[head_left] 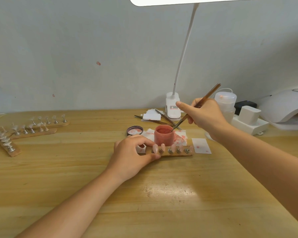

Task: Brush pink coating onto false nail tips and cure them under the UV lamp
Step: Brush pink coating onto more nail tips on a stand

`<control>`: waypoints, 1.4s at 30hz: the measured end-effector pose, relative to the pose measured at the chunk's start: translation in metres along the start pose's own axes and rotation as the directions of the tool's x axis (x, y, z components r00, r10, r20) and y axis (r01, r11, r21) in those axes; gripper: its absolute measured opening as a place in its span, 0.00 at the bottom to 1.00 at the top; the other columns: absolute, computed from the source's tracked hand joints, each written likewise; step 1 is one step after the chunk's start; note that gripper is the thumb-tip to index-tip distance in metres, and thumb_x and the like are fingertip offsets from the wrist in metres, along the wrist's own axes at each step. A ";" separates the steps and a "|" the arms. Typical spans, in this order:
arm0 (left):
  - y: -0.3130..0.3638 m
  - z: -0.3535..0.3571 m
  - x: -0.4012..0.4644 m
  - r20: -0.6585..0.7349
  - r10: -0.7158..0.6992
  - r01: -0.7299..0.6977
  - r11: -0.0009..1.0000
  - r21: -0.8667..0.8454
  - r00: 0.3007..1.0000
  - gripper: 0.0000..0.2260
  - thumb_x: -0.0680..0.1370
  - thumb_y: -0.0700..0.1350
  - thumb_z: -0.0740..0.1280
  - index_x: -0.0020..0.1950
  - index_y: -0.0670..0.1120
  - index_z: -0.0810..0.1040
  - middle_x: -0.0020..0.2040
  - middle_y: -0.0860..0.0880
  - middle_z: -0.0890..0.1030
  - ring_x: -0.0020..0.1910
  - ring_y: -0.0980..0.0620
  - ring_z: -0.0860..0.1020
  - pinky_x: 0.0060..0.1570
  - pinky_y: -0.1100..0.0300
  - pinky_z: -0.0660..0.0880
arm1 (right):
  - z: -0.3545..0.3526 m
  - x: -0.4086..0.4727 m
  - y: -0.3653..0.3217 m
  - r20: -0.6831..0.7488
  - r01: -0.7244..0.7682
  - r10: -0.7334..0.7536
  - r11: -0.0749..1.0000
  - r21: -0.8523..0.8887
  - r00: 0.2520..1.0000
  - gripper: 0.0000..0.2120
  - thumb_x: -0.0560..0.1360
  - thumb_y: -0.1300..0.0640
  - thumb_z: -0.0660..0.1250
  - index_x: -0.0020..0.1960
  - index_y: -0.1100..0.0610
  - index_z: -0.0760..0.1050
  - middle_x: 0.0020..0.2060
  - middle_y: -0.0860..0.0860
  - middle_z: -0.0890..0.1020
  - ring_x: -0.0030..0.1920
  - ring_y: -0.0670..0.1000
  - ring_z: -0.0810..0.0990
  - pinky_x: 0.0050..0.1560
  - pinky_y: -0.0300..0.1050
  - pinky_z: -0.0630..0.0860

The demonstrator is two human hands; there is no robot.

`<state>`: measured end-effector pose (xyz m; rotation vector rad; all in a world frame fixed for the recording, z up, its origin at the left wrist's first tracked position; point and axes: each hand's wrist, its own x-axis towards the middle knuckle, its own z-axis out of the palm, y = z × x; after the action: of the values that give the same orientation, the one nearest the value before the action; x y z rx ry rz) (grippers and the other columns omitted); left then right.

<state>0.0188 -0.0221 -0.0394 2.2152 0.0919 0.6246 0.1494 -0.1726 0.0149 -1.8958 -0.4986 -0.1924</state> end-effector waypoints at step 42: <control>-0.002 0.002 0.001 -0.021 0.046 -0.048 0.995 -0.091 0.999 0.12 0.64 0.44 0.76 0.39 0.60 0.80 0.36 0.59 0.79 0.42 0.64 0.74 0.56 0.49 0.69 | 0.018 -0.100 0.008 -0.010 0.538 -0.539 0.838 0.092 0.842 0.15 0.76 0.50 0.59 0.35 0.50 0.78 0.31 0.44 0.81 0.34 0.45 0.79 0.36 0.43 0.74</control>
<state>0.0207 -0.0222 -0.0417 2.1283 0.0201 0.6622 0.0611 -0.1832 -0.0351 -1.6265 -1.0343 -0.5157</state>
